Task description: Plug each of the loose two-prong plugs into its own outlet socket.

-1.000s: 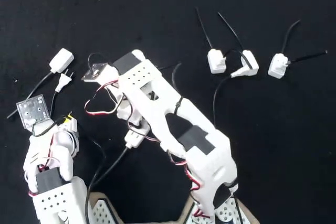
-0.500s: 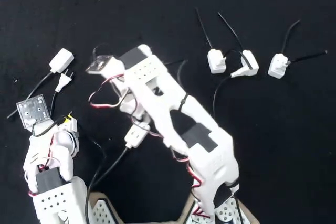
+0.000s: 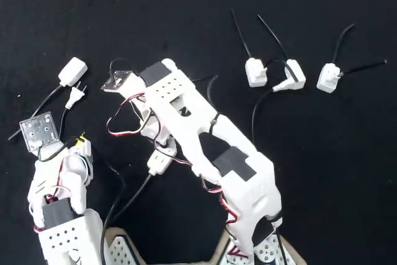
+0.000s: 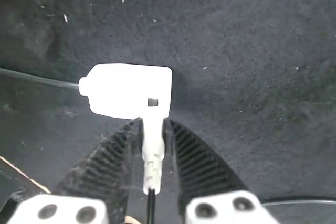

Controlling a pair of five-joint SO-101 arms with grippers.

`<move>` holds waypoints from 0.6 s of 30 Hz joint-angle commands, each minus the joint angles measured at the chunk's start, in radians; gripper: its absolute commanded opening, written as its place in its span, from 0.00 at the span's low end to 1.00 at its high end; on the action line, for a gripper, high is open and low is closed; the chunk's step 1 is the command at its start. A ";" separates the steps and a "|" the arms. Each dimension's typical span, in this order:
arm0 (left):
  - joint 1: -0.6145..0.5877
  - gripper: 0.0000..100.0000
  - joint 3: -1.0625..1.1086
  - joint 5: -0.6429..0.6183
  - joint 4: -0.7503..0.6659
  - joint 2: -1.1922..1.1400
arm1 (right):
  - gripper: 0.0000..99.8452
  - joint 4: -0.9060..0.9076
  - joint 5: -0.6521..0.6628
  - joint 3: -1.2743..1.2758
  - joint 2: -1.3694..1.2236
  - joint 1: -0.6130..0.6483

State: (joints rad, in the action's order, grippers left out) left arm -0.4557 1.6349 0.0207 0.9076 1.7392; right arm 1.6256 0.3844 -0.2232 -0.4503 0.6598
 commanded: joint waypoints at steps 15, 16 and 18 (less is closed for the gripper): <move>-0.008 0.18 -0.062 0.009 0.005 0.009 | 0.01 0.126 0.008 -0.151 0.005 0.009; -0.008 0.18 -0.062 0.009 0.005 0.009 | 0.01 0.135 0.008 -0.168 0.005 0.011; -0.008 0.18 -0.062 0.009 0.005 0.009 | 0.01 0.137 0.008 -0.177 0.005 0.012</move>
State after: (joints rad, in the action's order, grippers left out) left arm -0.4542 1.6349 0.0207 0.9076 1.7392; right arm 1.7300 0.3828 -0.3368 -0.4519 0.6613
